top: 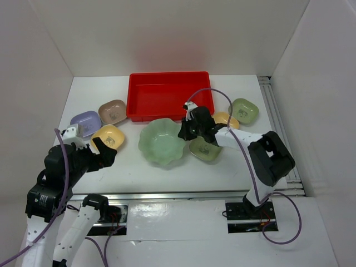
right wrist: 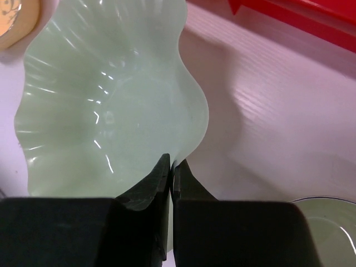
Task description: Place the plates into the plastic bin on the countertop
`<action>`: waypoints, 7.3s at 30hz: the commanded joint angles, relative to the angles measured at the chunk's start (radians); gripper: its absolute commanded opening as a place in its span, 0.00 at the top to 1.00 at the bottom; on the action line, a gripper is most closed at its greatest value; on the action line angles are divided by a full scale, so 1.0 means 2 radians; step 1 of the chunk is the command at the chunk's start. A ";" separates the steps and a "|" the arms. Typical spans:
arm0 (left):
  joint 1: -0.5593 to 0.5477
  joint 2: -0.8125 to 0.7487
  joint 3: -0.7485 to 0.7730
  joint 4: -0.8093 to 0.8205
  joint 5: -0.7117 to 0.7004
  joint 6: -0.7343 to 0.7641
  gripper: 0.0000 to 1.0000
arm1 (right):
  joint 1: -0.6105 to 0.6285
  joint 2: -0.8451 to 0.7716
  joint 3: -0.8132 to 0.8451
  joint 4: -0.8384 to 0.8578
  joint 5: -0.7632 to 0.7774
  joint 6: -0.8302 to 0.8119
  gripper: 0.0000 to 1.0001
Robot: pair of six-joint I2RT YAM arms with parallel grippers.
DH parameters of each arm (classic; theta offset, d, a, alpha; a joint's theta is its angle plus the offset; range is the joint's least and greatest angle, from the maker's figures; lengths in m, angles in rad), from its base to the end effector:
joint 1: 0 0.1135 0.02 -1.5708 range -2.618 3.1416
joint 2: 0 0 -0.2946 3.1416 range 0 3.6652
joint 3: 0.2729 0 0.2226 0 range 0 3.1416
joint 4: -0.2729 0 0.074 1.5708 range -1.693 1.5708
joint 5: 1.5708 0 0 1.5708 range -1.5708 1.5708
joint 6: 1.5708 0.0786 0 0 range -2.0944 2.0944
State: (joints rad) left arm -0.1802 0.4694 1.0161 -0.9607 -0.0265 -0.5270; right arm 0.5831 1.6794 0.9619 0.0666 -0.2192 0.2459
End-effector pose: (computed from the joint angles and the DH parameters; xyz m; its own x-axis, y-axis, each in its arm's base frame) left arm 0.0485 -0.0067 0.3481 -0.4202 -0.4345 -0.7967 -0.0648 0.8900 -0.4512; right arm 0.3018 0.2195 0.2193 -0.6565 -0.1484 -0.7395 -0.5382 0.7791 0.3214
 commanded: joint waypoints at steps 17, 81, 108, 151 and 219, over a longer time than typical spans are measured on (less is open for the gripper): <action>-0.002 0.002 0.001 0.027 0.007 0.005 0.00 | -0.022 -0.051 0.104 -0.062 -0.225 0.034 1.00; 0.003 0.017 -0.013 0.032 0.023 0.005 0.00 | -0.172 0.305 0.498 -0.016 -0.135 0.159 0.00; 0.003 0.082 0.000 0.042 0.000 -0.005 0.00 | -0.038 -0.275 -0.052 -0.221 0.343 0.138 0.00; 0.012 0.235 -0.009 0.136 -0.024 -0.014 0.00 | 0.181 -0.227 -0.095 -0.249 0.318 0.254 1.00; 0.072 0.245 -0.033 0.165 0.074 0.009 0.00 | -0.095 0.304 0.616 -0.098 0.089 0.027 0.00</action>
State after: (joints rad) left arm -0.0414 0.9665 0.9478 -0.6708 0.0933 -0.5430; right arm 0.3740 2.4504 2.1658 -0.1883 -0.0986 0.3420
